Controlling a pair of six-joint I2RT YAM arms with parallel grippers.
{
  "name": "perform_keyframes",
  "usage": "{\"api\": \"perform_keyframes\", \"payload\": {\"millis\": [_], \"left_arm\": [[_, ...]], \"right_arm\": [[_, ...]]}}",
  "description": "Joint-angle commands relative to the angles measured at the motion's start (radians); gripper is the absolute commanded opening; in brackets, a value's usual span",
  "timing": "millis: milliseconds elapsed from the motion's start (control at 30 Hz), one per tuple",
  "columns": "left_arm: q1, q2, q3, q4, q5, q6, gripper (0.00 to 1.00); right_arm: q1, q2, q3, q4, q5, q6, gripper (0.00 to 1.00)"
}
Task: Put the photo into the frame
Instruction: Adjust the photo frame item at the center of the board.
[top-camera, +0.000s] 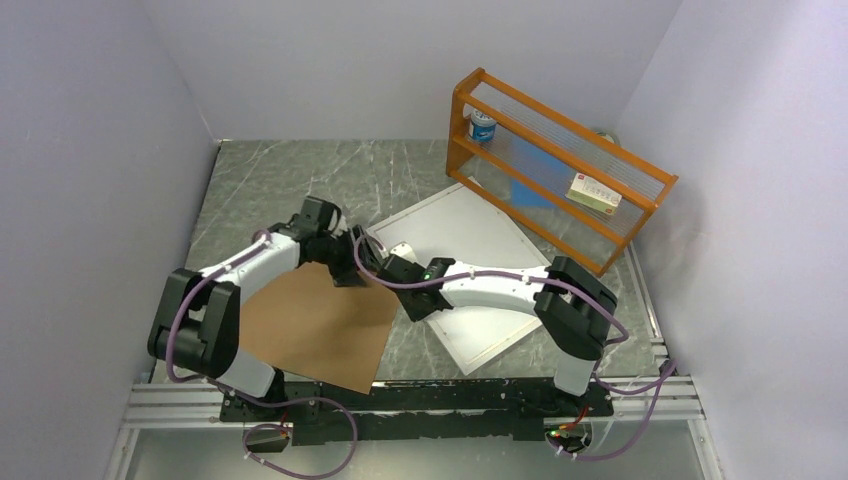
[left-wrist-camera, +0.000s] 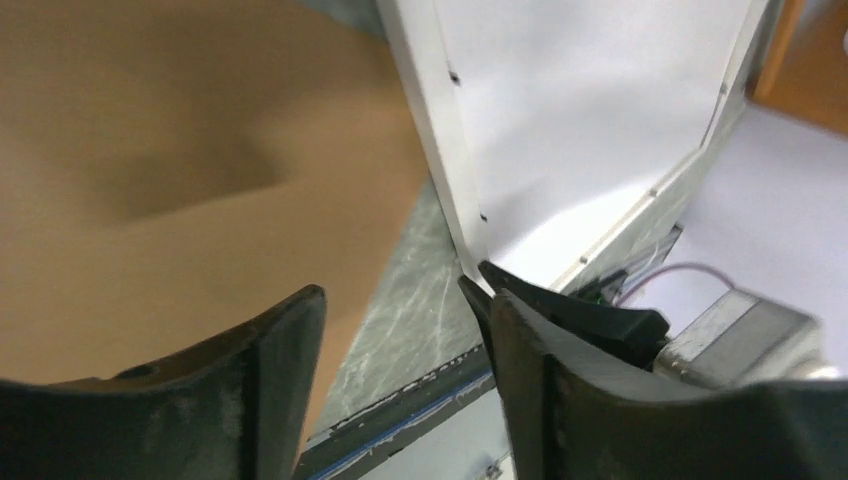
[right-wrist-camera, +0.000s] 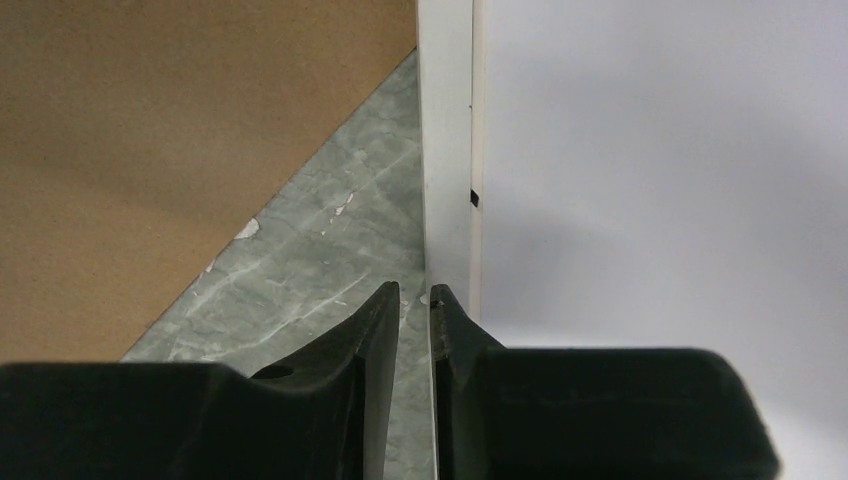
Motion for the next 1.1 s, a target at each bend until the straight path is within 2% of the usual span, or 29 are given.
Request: {"api": "perform_keyframes", "payload": {"millis": [0,200,567,700,767,900,1067], "left_arm": [[-0.132,-0.006,-0.086,0.160,0.081,-0.098,0.61],[-0.229,0.036,-0.128,0.278,0.066,-0.121,0.47],[-0.331,0.129,-0.228,0.397,-0.013,-0.117,0.38],[-0.344,0.135,-0.203,0.275,-0.126,-0.087,0.33],[-0.345,0.134,-0.171,0.119,-0.246,-0.084,0.27],[-0.339,0.142,-0.110,-0.138,-0.450,-0.113,0.26],[-0.296,0.150,-0.105,-0.231,-0.504,-0.136,0.26]], "right_arm": [[-0.003,-0.054,-0.023,0.037,0.031,0.031,0.22],[-0.003,-0.084,-0.070,0.064,0.051,0.038,0.21],[-0.003,-0.125,-0.117,0.075,0.067,0.053,0.20],[-0.001,-0.140,-0.120,0.075,0.074,0.050,0.20],[-0.001,-0.145,-0.110,0.066,0.082,0.046,0.20],[-0.001,-0.159,-0.076,0.050,0.097,0.041,0.21],[-0.001,-0.150,-0.022,0.041,0.097,0.032,0.23]]}}
